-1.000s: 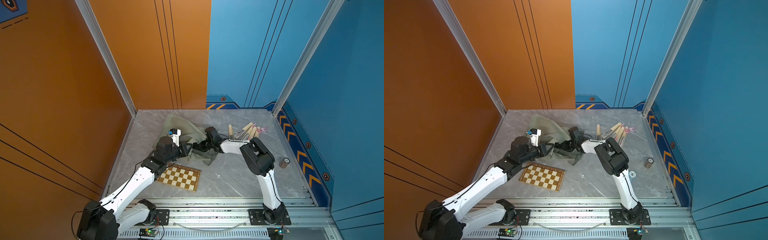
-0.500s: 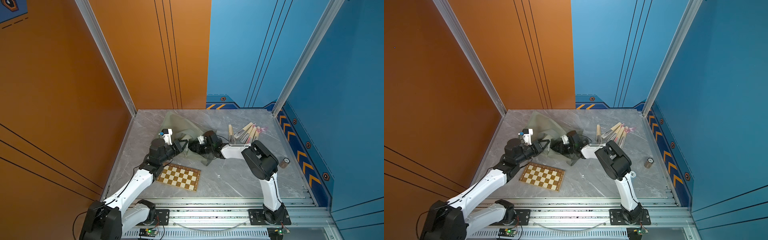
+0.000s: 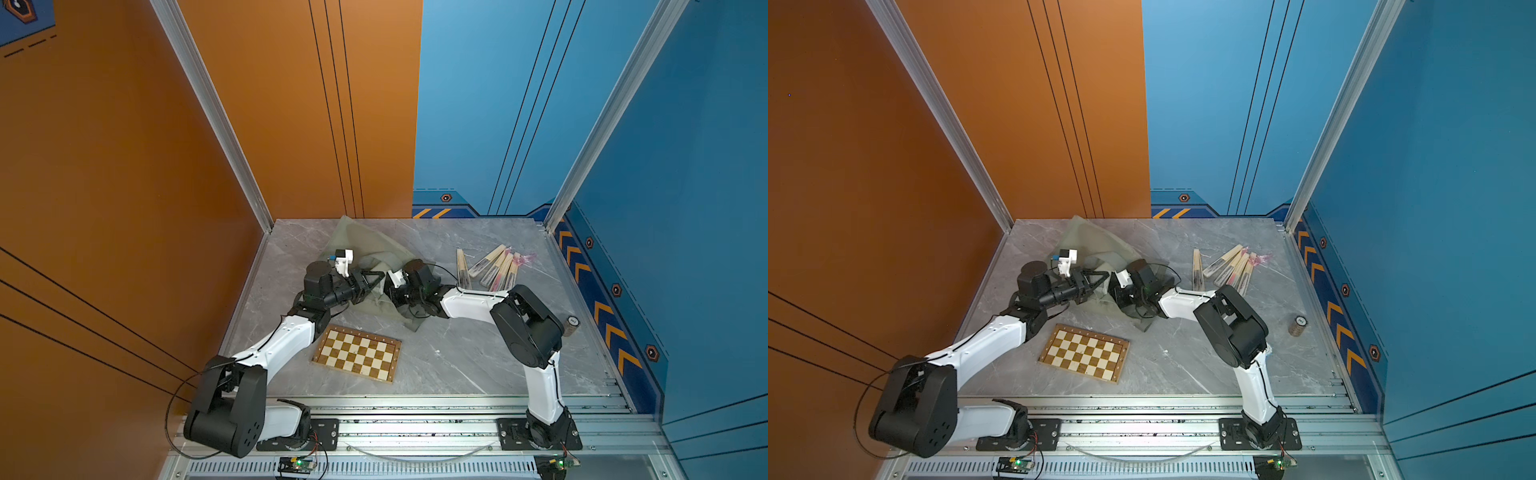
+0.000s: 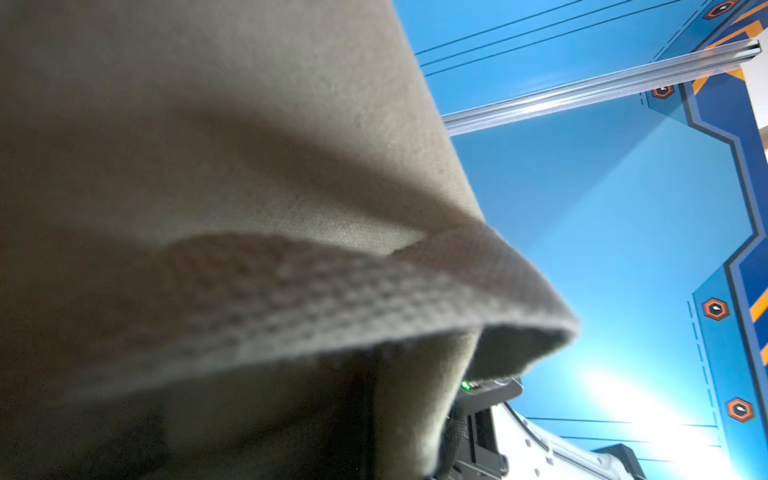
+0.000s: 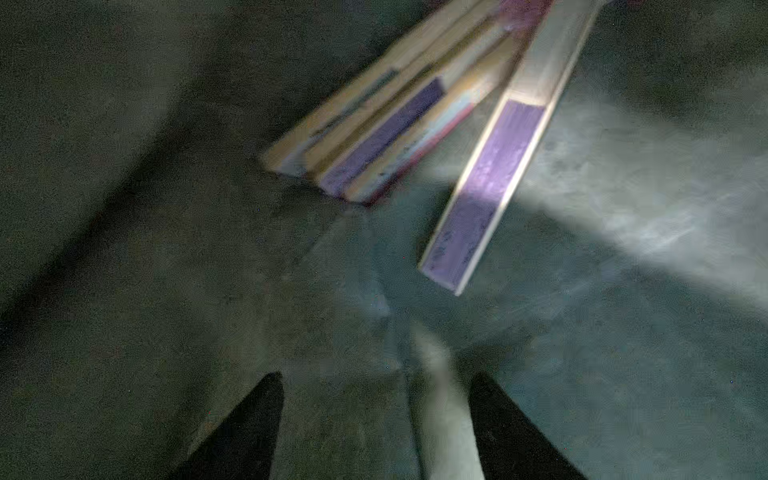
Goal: Take out the folding fans from the tote bags
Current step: Pick up the folding fan from the canvas bag.
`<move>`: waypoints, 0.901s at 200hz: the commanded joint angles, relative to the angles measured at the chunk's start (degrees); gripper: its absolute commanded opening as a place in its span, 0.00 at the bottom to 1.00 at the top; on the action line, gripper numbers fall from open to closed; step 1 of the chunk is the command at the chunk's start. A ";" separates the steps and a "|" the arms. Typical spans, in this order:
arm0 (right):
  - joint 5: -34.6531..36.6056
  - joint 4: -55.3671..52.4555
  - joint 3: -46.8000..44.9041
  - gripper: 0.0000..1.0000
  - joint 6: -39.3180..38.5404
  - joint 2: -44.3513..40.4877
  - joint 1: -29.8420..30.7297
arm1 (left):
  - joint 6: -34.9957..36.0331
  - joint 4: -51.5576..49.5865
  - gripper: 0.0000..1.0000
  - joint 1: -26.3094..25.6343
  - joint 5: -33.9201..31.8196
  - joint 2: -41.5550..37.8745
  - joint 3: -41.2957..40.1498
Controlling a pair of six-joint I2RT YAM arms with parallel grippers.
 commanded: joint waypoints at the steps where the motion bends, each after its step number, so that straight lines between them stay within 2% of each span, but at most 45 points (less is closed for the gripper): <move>1: 2.20 -4.06 3.62 0.73 -1.34 2.35 -0.40 | -6.85 12.57 0.00 -0.36 3.57 0.97 0.63; 20: 1.06 -5.25 5.22 0.73 0.19 3.58 -0.99 | -7.62 17.13 0.00 0.24 1.77 -0.21 -0.95; 68: -2.96 -1.56 5.11 0.73 6.86 5.21 -4.24 | -7.40 14.60 0.00 -1.14 1.21 -4.73 -1.27; 101: -1.26 -2.71 3.43 0.73 5.86 3.66 -6.33 | -9.88 16.58 0.00 -1.53 2.79 -3.10 0.86; 123: -0.40 -3.11 2.09 0.73 5.10 3.04 -7.29 | -14.20 24.76 0.00 -0.96 2.99 -0.45 0.35; 148: 1.32 -4.14 0.60 0.73 4.39 2.18 -7.70 | -17.26 34.14 0.00 0.51 -0.21 1.74 -2.65; 180: 3.16 -5.83 -1.85 0.73 3.53 1.02 -9.62 | -14.93 30.48 0.00 1.13 -0.41 1.52 -1.91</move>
